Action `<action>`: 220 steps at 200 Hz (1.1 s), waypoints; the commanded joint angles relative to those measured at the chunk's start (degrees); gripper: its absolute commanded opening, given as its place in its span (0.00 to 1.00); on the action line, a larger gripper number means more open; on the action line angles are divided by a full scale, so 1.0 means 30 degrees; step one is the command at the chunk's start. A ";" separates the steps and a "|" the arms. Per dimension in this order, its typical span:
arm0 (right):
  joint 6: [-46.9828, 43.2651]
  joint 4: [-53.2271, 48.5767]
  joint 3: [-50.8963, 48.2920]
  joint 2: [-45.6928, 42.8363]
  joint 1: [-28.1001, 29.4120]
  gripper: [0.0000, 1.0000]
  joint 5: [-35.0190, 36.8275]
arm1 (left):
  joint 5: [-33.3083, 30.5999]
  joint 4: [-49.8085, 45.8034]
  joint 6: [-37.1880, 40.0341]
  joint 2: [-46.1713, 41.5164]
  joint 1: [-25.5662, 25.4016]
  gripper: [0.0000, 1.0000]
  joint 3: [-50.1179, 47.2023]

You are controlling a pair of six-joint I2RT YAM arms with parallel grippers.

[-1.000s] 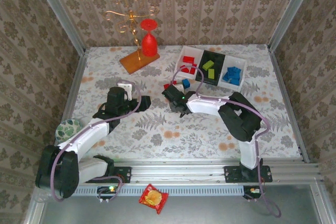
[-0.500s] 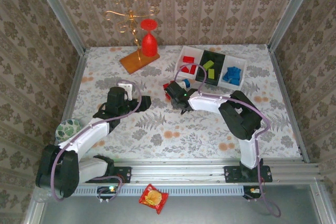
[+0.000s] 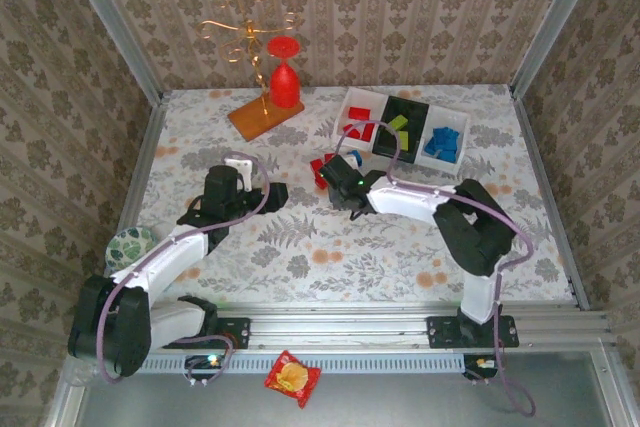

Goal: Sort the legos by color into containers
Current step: Pick up the lego from the center of the table, then place the lego in the container.

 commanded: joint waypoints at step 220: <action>-0.1535 0.0758 0.1626 -0.2231 -0.8280 0.61 -0.3948 | -0.0442 0.0223 0.0062 0.1365 -0.3558 0.95 0.1636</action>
